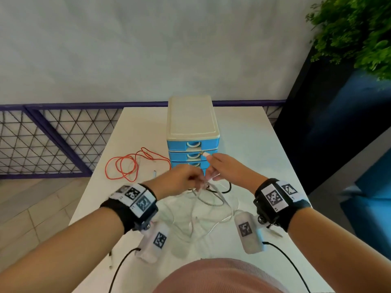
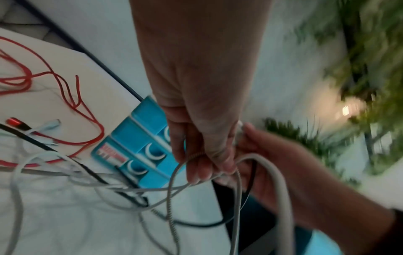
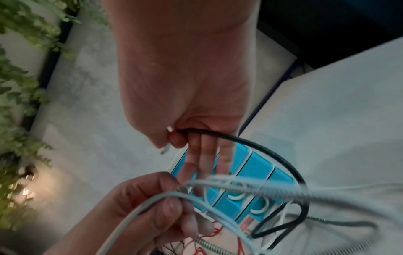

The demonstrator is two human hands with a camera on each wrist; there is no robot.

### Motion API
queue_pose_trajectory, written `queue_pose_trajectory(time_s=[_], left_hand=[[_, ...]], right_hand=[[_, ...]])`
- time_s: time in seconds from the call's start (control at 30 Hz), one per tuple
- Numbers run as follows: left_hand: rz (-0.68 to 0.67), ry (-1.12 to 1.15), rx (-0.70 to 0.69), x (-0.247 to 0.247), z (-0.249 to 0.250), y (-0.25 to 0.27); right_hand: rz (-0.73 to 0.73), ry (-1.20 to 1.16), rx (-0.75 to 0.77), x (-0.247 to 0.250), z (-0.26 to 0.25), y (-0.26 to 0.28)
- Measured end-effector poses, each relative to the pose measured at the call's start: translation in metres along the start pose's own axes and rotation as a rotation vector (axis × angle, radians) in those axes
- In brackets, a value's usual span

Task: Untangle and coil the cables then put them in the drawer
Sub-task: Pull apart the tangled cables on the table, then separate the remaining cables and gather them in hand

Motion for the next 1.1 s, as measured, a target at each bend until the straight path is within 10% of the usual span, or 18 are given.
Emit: queue_pose_trajectory(time_s=[0.4, 0.73, 0.87, 1.1], left_hand=[[0.202, 0.407, 0.024, 0.071, 0.006, 0.010], [0.650, 0.241, 0.370, 0.120, -0.080, 0.037], [0.447, -0.016, 0.521, 0.097, -0.106, 0.036], [0.221, -0.127, 0.002, 0.041, 0.015, 0.015]], right_hand=[[-0.191, 0.122, 0.224, 0.005, -0.032, -0.010], [0.111, -0.104, 0.139, 0.057, -0.017, -0.002], [0.094, -0.039, 0.135, 0.056, -0.016, -0.001], [-0.054, 0.035, 0.234, 0.011, -0.039, -0.010]])
Point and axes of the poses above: each hand's wrist, its own y-axis away from the middle knuckle, its own x-axis out of the back of the hand, z = x × y, the point moved 6 cm from there along -y, towards the middle knuckle, and after that the axes turned 11 degrees about x, right-handed, at the moved point
